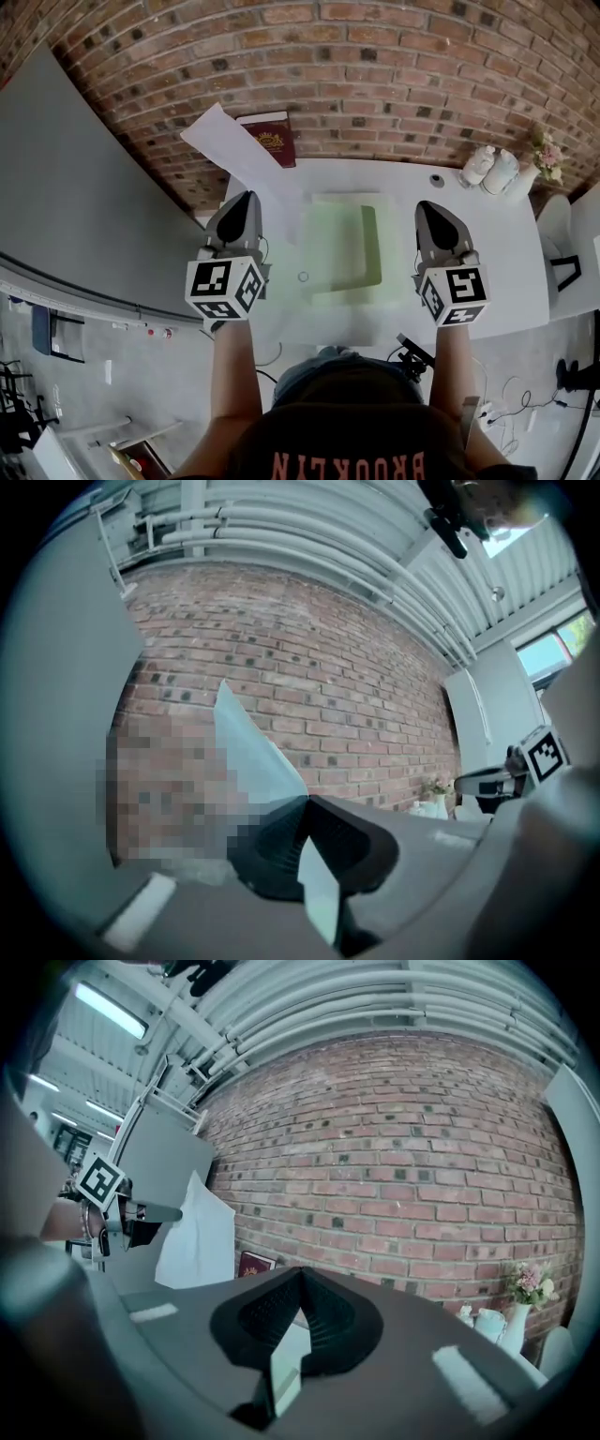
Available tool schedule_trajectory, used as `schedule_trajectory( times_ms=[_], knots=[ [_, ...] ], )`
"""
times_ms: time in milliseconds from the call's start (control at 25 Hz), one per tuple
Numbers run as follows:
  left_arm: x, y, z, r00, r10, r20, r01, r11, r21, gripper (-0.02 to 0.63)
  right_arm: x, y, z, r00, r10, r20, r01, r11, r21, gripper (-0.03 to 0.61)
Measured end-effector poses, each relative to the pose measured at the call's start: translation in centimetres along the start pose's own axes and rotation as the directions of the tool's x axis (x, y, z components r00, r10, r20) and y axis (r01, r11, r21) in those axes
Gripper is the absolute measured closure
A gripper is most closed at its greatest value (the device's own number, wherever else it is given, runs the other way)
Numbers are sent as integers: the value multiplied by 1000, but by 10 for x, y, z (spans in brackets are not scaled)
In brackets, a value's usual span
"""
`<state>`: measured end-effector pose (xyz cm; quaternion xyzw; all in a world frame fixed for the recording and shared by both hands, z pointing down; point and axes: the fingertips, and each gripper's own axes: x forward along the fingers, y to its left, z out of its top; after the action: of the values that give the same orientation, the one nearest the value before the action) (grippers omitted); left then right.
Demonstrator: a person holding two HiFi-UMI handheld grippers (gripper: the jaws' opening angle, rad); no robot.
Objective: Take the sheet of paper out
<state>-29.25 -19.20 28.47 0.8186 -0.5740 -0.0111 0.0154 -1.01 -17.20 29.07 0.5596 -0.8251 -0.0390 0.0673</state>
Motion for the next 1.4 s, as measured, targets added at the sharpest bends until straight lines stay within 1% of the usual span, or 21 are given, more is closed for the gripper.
schedule_trajectory(
  times_ms=[80, 240, 400, 560, 840, 1400],
  knots=[
    [-1, -3, 11, 999, 1, 41, -2, 1000, 31, 612, -2, -1, 11, 1000, -4, 25, 5, 1000, -4, 577],
    [-3, -6, 27, 995, 3, 104, -10, 998, 67, 612, -6, -2, 27, 998, -11, 63, 12, 1000, -12, 577],
    [-7, -8, 39, 990, 1, 138, -15, 995, 102, 612, -10, 0, 38, 996, -12, 94, 14, 1000, -14, 577],
    [-9, -9, 47, 988, 1, 157, -19, 993, 117, 612, -15, 1, 45, 992, -15, 125, 14, 1000, 4, 577],
    [-10, -15, 55, 985, 3, 171, -26, 991, 132, 612, -20, -4, 54, 989, -10, 146, 12, 1000, -11, 578],
    [-17, -16, 61, 982, 23, 188, -50, 989, 140, 612, -22, -4, 60, 988, -7, 154, 14, 999, -42, 578]
  ],
)
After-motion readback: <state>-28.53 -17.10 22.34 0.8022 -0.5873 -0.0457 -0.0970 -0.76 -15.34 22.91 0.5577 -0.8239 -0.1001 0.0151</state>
